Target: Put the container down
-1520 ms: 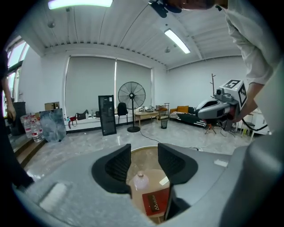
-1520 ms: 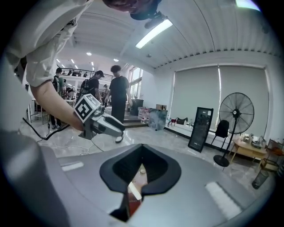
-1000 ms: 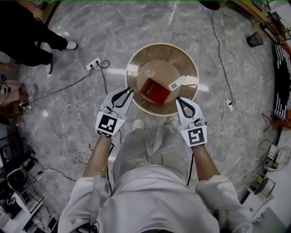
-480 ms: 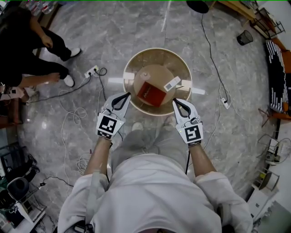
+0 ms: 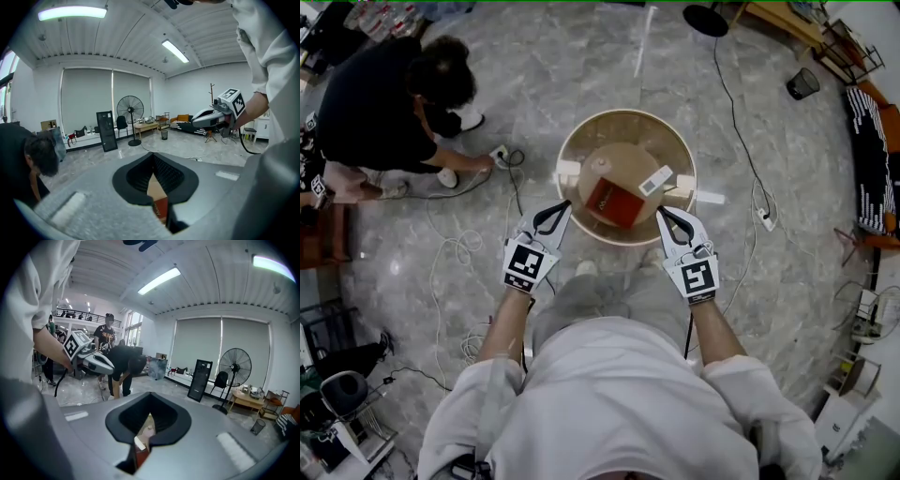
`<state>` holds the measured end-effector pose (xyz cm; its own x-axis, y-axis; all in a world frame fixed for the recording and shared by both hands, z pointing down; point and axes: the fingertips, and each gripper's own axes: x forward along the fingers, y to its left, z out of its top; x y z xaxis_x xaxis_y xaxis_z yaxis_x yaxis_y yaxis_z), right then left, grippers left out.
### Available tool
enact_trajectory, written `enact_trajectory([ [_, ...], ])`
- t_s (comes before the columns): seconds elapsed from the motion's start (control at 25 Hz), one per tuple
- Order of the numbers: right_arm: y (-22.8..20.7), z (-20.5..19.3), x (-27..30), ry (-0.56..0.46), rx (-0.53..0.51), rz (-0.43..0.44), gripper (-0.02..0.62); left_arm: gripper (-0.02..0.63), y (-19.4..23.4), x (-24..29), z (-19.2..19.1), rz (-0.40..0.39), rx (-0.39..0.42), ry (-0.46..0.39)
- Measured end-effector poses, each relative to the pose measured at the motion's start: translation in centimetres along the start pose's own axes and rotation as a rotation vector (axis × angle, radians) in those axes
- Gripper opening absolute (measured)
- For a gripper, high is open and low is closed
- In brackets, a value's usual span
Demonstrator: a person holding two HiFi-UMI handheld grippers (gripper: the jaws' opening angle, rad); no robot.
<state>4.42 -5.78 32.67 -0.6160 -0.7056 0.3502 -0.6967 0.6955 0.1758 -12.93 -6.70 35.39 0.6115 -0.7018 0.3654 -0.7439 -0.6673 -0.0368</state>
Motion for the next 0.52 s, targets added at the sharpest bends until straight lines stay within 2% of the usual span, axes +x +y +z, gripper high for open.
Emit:
enact_trajectory([
  [0.52,0.4,0.4,-1.1,-0.002,-0.004,-0.003,0.005,0.006,-1.3,-0.9,-0.2,-0.013,0.004,0.022],
])
